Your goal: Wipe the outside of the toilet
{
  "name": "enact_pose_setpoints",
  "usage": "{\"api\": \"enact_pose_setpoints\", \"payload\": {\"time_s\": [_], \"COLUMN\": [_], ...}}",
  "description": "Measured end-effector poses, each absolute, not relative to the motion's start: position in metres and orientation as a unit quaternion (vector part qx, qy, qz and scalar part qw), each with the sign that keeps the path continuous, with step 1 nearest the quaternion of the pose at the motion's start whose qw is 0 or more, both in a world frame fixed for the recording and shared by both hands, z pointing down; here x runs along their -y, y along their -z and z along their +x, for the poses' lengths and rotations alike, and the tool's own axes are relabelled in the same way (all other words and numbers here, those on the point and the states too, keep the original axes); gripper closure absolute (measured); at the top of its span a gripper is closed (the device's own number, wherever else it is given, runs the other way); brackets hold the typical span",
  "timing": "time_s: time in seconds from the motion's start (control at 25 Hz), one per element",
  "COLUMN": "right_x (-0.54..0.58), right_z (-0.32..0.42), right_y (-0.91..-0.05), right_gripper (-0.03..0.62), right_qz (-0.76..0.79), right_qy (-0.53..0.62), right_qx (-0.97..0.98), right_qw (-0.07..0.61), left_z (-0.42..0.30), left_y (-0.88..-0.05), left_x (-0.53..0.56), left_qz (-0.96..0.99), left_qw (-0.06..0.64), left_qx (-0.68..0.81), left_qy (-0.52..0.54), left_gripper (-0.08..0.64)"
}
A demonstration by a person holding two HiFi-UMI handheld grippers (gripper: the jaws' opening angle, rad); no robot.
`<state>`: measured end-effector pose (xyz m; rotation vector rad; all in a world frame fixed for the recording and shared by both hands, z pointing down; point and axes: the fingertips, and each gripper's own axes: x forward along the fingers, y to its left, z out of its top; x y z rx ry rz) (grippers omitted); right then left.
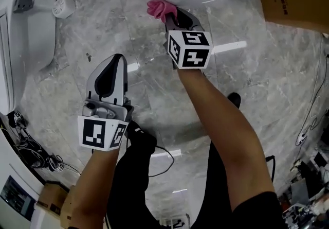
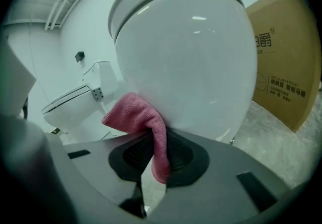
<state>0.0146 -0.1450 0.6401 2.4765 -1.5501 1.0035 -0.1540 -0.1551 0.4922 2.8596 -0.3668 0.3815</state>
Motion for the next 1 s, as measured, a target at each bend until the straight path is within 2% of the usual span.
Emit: {"api": "enact_pose_setpoints", "payload": {"time_s": [0.44,0.76,0.92,1.0], "right_x": [0.072,0.058,0.076,0.086], "right_z": [0.079,0.185,0.226,0.250], "right_y": [-0.642,-0.655,-0.658,-0.653], "right_gripper": [0.514,0.517,0.517,0.517], "right_qz": [0.757,0.741,0.722,0.730], "right_qy": [-0.323,-0.305,-0.279,-0.273], "right_qx": [0.563,0.590,0.617,0.608], "right_qw": [0.069,0.099,0.146,0.147], "left_z": [-0.078,-0.029,-0.021,-0.021], "left_y": [-0.521,-0.527,-0.527,-0.527], "left_x": [0.077,0.056,0.055,0.055], "left_qz": [0.972,0.968,0.965,0.963], "left_qw": [0.129,0.119,0.112,0.114], "left_qx": [0.147,0.175,0.196,0.207], "left_qy": [-0.131,-0.132,-0.131,-0.133], "left_gripper": [0.541,0.541,0.541,0.541]}}
